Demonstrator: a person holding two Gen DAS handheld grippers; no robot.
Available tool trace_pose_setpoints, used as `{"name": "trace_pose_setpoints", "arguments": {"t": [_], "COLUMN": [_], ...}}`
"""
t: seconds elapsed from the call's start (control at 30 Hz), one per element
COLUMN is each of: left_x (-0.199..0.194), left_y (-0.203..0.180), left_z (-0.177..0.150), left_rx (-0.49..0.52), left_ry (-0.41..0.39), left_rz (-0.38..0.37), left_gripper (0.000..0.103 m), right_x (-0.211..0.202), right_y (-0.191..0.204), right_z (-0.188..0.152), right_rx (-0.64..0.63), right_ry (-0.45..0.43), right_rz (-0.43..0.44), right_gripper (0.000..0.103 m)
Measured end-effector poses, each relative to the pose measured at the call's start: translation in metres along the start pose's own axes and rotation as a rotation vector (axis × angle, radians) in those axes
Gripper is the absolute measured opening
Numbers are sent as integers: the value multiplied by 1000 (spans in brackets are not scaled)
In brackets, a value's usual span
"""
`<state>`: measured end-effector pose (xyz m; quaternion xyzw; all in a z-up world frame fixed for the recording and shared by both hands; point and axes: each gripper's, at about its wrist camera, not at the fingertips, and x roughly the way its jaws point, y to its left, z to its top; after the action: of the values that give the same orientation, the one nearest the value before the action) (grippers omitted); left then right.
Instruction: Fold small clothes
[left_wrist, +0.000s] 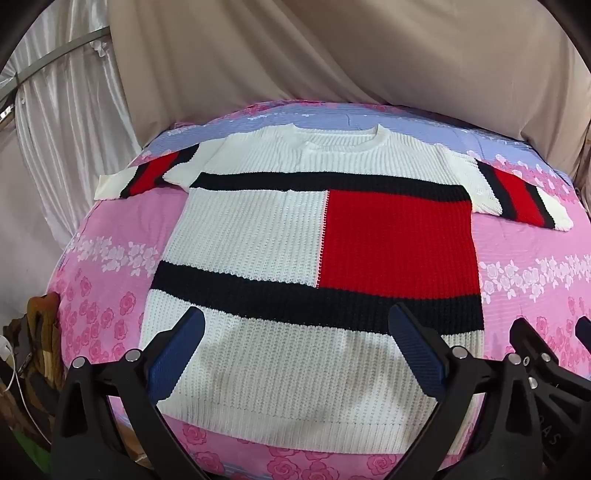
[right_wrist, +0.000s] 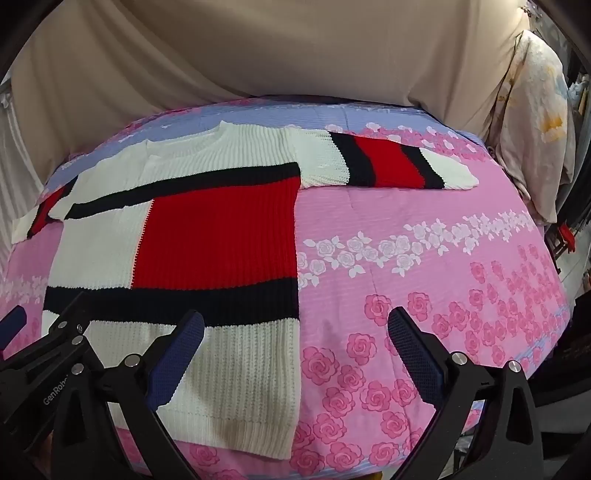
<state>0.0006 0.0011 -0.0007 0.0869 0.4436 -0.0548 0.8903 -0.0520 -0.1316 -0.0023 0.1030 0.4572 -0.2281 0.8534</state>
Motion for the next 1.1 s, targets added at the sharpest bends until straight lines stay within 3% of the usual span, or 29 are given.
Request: {"name": "trace_pose_setpoints", "arguments": {"t": [1.1], "left_x": [13], "left_y": [2], "left_z": [5], "left_rx": [-20], "left_ry": [31], "left_rz": [17], "left_gripper": [96], "right_x": [15], "right_y": [8], "right_z": [12], "right_rx": [-35], "right_ry": [29], "right_rz": [-2], "right_gripper": [98]}}
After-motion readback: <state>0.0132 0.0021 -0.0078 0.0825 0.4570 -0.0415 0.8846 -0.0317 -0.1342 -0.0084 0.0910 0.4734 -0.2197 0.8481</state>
